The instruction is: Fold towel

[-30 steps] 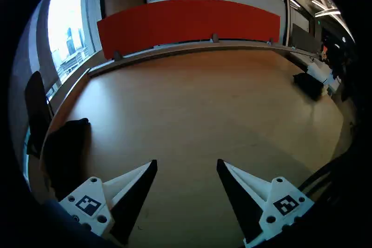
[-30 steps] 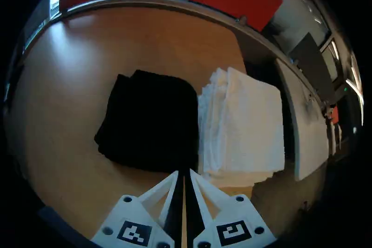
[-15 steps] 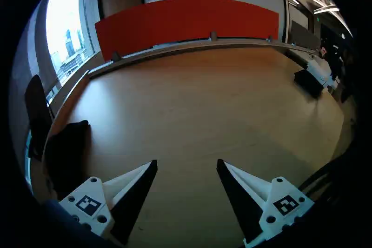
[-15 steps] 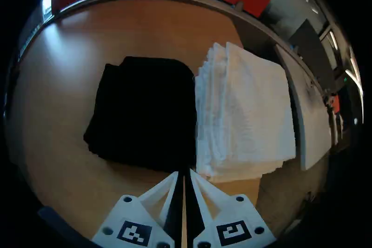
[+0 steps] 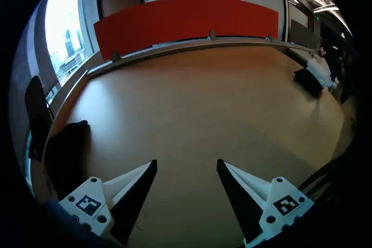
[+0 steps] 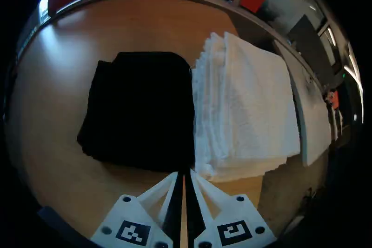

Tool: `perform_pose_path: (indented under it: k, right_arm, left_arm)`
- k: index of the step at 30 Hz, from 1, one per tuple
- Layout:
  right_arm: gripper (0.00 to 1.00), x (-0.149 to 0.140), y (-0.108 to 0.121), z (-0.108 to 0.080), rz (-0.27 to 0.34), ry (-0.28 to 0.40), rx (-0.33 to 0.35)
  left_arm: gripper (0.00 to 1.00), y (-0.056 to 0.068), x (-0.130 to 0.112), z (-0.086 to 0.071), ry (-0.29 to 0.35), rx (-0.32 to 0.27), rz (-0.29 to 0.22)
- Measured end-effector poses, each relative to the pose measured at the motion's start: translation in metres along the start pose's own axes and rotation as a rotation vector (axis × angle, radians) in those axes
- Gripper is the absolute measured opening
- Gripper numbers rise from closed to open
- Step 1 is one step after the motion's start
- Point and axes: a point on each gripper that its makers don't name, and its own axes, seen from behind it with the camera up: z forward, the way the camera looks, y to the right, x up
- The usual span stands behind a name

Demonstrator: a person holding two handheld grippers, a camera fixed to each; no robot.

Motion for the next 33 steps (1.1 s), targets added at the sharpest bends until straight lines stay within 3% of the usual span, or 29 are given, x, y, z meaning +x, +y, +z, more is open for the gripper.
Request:
perform_pose_path:
  k: [23, 25, 28, 30, 33]
  right_arm:
    - [0.33, 0.003, -0.008, -0.018, 0.002, 0.06, 0.007]
    - [0.46, 0.004, -0.01, -0.021, 0.002, 0.065, 0.014]
    - [0.72, 0.007, -0.016, -0.024, 0.002, 0.077, 0.027]
    - [0.79, 0.009, -0.02, -0.026, 0.002, 0.086, 0.035]
    - [0.79, 0.012, -0.023, -0.027, 0.003, 0.095, 0.035]
  left_arm:
    - [0.95, 0.006, 0.003, 0.003, 0.009, -0.017, 0.0]
    - [0.95, 0.005, 0.003, 0.003, 0.011, -0.017, -0.001]
    - [0.95, 0.004, 0.003, 0.003, 0.013, -0.018, -0.003]
    - [0.95, 0.004, 0.002, 0.002, 0.014, -0.018, -0.005]
    - [0.95, 0.002, 0.002, 0.002, 0.015, -0.017, -0.008]
